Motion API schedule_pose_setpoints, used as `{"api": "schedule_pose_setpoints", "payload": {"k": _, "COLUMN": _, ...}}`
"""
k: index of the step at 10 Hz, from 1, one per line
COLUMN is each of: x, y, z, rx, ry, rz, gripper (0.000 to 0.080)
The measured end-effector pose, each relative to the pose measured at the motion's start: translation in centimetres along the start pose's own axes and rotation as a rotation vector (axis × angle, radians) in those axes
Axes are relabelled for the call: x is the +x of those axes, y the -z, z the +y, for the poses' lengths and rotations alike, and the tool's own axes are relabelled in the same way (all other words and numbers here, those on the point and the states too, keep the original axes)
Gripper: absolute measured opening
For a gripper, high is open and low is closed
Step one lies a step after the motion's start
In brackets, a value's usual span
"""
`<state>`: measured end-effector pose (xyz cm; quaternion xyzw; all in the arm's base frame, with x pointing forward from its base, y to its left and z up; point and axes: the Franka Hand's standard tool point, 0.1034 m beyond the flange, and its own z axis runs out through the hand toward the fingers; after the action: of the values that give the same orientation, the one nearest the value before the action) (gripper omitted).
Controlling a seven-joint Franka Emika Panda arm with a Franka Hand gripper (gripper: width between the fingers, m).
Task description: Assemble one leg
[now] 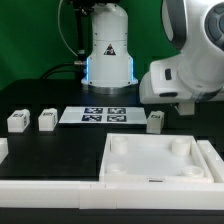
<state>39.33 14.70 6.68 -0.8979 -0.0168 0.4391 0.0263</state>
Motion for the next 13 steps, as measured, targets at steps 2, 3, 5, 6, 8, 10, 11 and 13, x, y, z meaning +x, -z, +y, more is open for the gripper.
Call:
{"api": "schedule_pose_setpoints", "payload": {"k": 2, "x": -1.1, "y": 2.6, "z": 0.5, "rx": 0.005, "ry": 0.03, "rz": 0.042, "gripper": 0.0288}}
{"api": "schedule_pose_setpoints", "payload": {"k": 3, "x": -1.1, "y": 2.4, "z": 0.4, "rx": 0.004, "ry": 0.031, "rz": 0.043, "gripper": 0.0288}}
{"api": "schedule_pose_setpoints", "payload": {"k": 5, "x": 0.3, "y": 3.2, "z": 0.2, "rx": 0.013, "ry": 0.03, "rz": 0.18, "gripper": 0.0288}}
{"api": "schedule_pose_setpoints", "payload": {"k": 6, "x": 0.3, "y": 3.4, "z": 0.3, "rx": 0.013, "ry": 0.027, "rz": 0.294, "gripper": 0.0288}}
{"api": "schedule_pose_setpoints", "payload": {"k": 8, "x": 0.6, "y": 3.7, "z": 0.6, "rx": 0.014, "ry": 0.027, "rz": 0.508, "gripper": 0.0288}}
{"api": "schedule_pose_setpoints", "payload": {"k": 10, "x": 1.4, "y": 5.7, "z": 2.0, "rx": 0.01, "ry": 0.059, "rz": 0.7, "gripper": 0.0288}}
{"api": "schedule_pose_setpoints", "payload": {"k": 11, "x": 1.3, "y": 6.4, "z": 2.3, "rx": 0.011, "ry": 0.057, "rz": 0.742, "gripper": 0.0289}}
{"api": "schedule_pose_setpoints", "payload": {"k": 13, "x": 2.1, "y": 9.1, "z": 2.7, "rx": 0.001, "ry": 0.091, "rz": 0.917, "gripper": 0.0289}}
